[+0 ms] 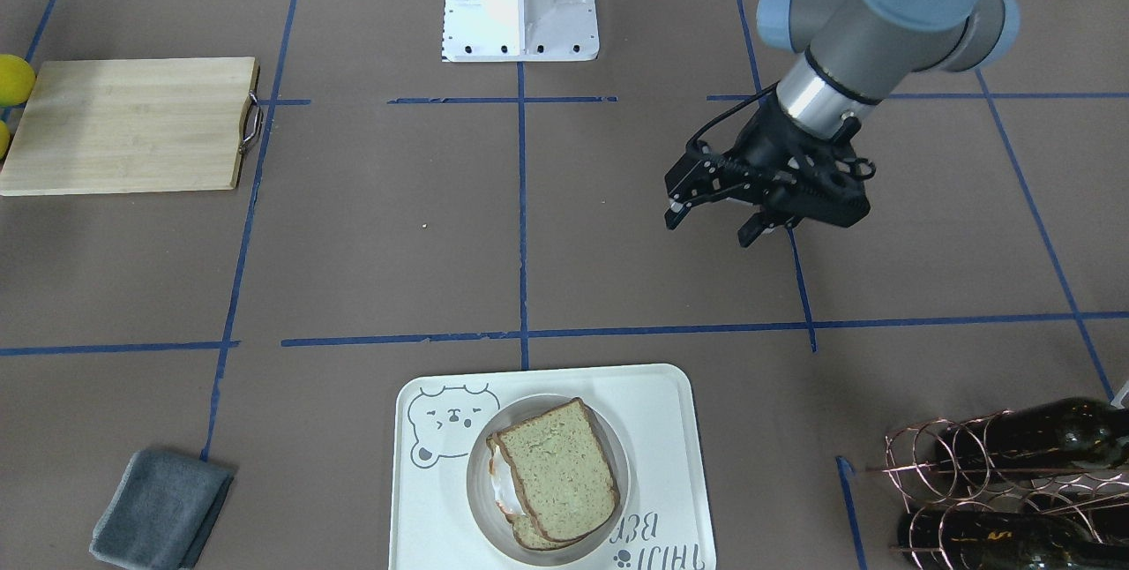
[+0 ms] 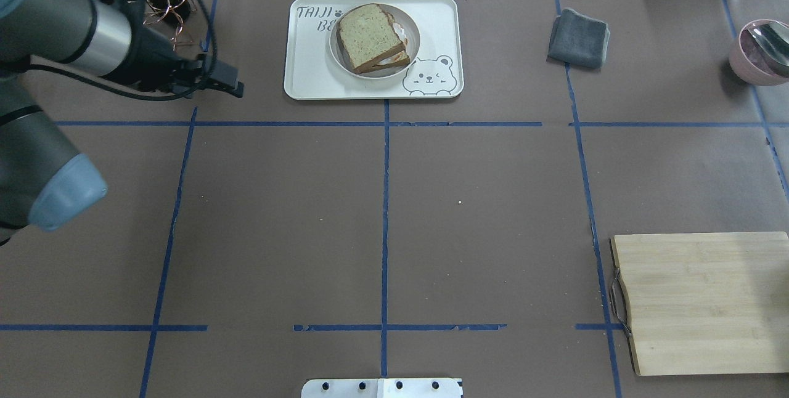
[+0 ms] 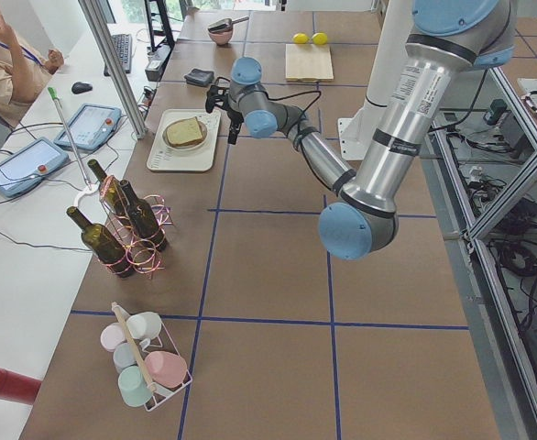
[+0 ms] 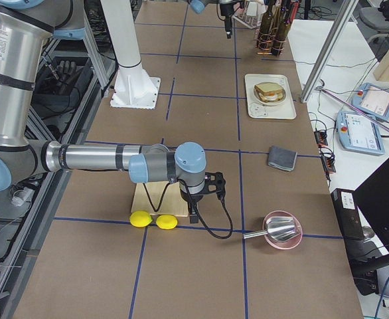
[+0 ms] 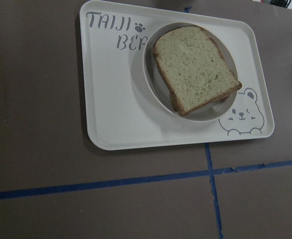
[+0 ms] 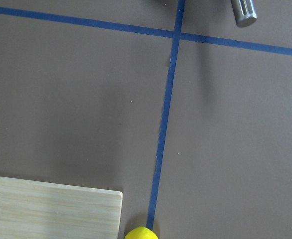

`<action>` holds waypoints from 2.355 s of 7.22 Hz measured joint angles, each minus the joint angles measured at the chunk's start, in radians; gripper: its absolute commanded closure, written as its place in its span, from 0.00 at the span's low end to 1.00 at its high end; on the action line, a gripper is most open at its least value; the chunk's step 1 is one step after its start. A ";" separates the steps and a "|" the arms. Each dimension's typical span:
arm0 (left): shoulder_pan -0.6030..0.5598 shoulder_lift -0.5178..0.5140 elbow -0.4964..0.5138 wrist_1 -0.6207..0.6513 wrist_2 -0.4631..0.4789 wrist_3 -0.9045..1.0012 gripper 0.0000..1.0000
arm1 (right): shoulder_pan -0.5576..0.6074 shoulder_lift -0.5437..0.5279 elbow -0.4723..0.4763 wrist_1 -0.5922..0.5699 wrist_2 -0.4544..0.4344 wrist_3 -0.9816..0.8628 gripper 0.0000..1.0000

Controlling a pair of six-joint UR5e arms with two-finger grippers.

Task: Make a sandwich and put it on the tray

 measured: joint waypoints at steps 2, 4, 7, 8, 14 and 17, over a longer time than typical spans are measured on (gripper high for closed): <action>-0.128 0.215 -0.059 0.020 -0.003 0.305 0.00 | 0.000 -0.004 -0.004 -0.001 0.000 -0.003 0.00; -0.251 0.323 -0.006 0.082 -0.013 0.639 0.00 | 0.000 -0.007 -0.005 -0.001 0.001 -0.004 0.00; -0.506 0.486 0.088 0.140 -0.140 0.952 0.00 | 0.000 -0.010 -0.006 -0.001 0.000 -0.001 0.00; -0.535 0.527 0.105 0.151 -0.168 0.978 0.00 | 0.000 -0.010 -0.005 -0.001 0.001 0.001 0.00; -0.563 0.551 0.131 0.240 -0.181 0.986 0.00 | 0.000 -0.008 -0.024 0.079 0.003 0.005 0.00; -0.560 0.543 0.137 0.240 -0.172 0.987 0.00 | 0.000 -0.008 -0.040 0.087 0.003 0.007 0.00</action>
